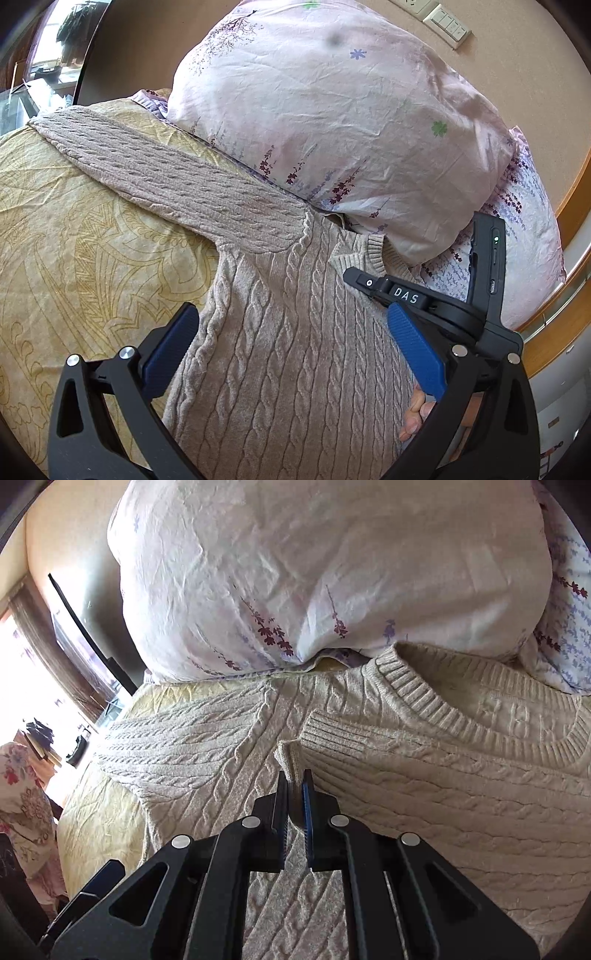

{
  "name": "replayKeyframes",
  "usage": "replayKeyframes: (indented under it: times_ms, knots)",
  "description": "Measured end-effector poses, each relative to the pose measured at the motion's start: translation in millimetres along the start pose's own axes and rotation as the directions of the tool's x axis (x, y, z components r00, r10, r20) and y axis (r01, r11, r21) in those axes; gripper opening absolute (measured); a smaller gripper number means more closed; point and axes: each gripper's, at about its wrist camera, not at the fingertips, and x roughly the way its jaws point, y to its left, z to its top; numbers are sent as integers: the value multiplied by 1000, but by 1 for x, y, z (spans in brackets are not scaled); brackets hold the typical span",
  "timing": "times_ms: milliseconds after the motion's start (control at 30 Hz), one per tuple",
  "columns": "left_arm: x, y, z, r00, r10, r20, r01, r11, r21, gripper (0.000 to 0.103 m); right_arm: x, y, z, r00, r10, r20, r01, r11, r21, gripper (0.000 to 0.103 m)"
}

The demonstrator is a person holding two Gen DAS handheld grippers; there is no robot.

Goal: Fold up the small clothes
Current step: 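Grasp the other sleeve cuff with the left gripper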

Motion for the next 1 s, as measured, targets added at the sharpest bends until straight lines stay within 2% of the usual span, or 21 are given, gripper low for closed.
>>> replayKeyframes:
  times_ms: [33,100,133,167,267,333,400,433,500,533,633,700,800,867,933,1000]
  knots:
    - [-1,1,0,1000,-2,11,2,1000,-9,101,5,2,0,1000,14,-6,-14,1000,11,10]
    - [-3,4,0,999,-17,34,18,1000,-25,101,5,0,-3,997,71,-17,-70,996,52,29]
    - [-4,4,-1,998,-40,46,41,999,-30,101,1,-2,-5,993,113,-23,-111,991,80,57]
    - [-3,5,-1,997,-60,46,61,998,-34,101,-3,-3,-8,988,152,-28,-148,984,102,75]
    - [-1,5,-2,990,-139,33,140,989,-36,101,-17,-5,-15,975,222,-33,-214,964,155,76]
    - [-2,8,-2,984,-180,11,180,983,-41,101,-37,-15,-24,955,297,-1,-290,932,216,76]
    - [-5,14,3,987,-160,-31,158,987,-40,101,-53,-22,-32,946,319,54,-323,916,236,83]
    - [-5,20,8,987,-145,-62,142,989,-44,101,-64,-27,-38,947,310,87,-322,919,227,90]
    - [-3,38,21,981,-143,-132,134,988,-76,101,-85,-37,-52,941,293,168,-323,927,191,93]
    - [-2,49,29,979,-136,-153,121,988,-99,101,-92,-42,-58,929,306,207,-344,922,179,93]
    - [-4,85,52,985,-96,-145,74,986,-146,101,-106,-64,-70,884,356,302,-420,889,183,94]
    - [-3,108,67,986,-81,-147,50,977,-208,101,-103,-71,-72,864,386,322,-461,864,201,94]
    - [2,138,82,984,-88,-157,34,946,-322,100,-100,-72,-71,869,399,294,-463,863,200,94]
    - [0,146,91,989,-56,-139,6,941,-338,100,-98,-71,-69,880,384,279,-442,878,185,94]
    - [4,153,99,990,-22,-142,-29,937,-347,100,-98,-72,-70,878,388,279,-446,876,186,94]
    - [9,159,106,988,-25,-152,-35,926,-376,100,-97,-75,-71,875,397,279,-456,868,196,94]
